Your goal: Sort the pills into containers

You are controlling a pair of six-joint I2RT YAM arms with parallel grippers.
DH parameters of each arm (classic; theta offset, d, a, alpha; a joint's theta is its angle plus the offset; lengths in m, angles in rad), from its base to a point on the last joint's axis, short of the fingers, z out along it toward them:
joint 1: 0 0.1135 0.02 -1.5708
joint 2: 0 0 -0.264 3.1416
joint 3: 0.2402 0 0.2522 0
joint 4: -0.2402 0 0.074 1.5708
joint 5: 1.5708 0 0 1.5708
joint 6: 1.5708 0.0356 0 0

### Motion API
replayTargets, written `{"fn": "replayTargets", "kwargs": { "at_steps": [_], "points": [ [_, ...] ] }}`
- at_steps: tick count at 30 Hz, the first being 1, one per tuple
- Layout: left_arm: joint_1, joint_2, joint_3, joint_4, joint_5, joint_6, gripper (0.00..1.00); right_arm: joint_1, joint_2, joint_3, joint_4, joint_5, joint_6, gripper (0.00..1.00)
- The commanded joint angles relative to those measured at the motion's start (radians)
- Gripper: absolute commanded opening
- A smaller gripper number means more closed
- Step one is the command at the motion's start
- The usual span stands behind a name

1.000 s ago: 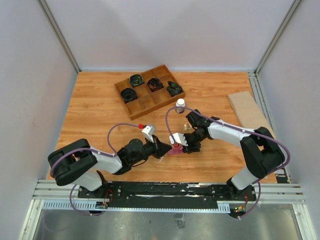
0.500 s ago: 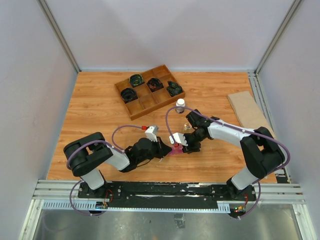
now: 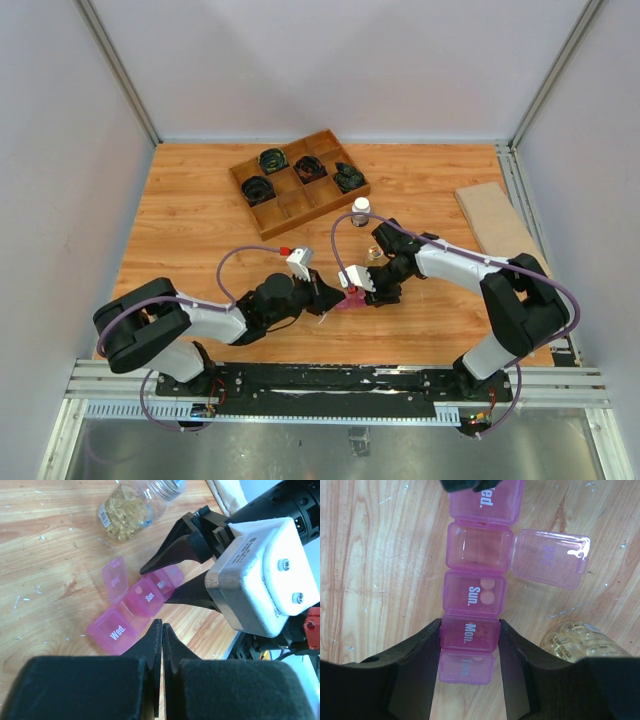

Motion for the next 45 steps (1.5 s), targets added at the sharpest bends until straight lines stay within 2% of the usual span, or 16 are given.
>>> {"fn": "replayTargets", "kwargs": {
  "at_steps": [1,6,11,14,20,22,28,34,38,40,41,45],
  "points": [
    [0.008,-0.003,0.019,-0.018,0.052,0.026,0.0,0.015,0.012,0.025,-0.023,-0.003,0.012,0.47],
    [0.007,0.063,0.023,-0.072,0.009,-0.001,0.0,0.015,0.012,0.025,-0.025,-0.002,0.014,0.47],
    [0.025,0.264,-0.019,0.019,-0.011,-0.071,0.0,0.015,0.012,0.028,-0.029,-0.001,0.015,0.47],
    [0.034,0.317,-0.042,0.108,0.008,-0.093,0.0,0.015,0.007,0.026,-0.029,0.001,0.016,0.47],
    [0.033,0.137,-0.07,0.091,0.047,-0.041,0.0,0.015,0.006,0.03,-0.031,-0.006,0.023,0.51],
    [0.033,0.059,-0.074,0.057,0.063,-0.024,0.04,0.016,0.003,0.033,-0.03,-0.015,0.033,0.56],
    [0.034,-0.082,-0.11,-0.005,0.086,-0.004,0.14,0.014,-0.036,0.032,-0.017,-0.06,0.09,0.83],
    [0.033,-0.188,-0.17,-0.007,0.095,0.027,0.16,-0.001,-0.138,0.02,-0.019,-0.088,0.097,0.91],
    [0.033,-0.294,-0.186,-0.033,0.085,0.082,0.27,-0.014,-0.244,0.016,-0.08,-0.157,0.059,0.92],
    [0.033,-0.347,-0.18,-0.046,0.081,0.13,0.38,-0.039,-0.3,0.026,-0.141,-0.22,0.034,0.92],
    [0.034,-0.373,-0.176,-0.045,0.08,0.16,0.47,-0.064,-0.322,0.044,-0.168,-0.244,0.059,0.92],
    [0.033,-0.402,-0.157,0.012,0.042,0.317,0.94,-0.191,-0.383,0.136,-0.226,-0.343,0.219,0.91]
  ]
}}
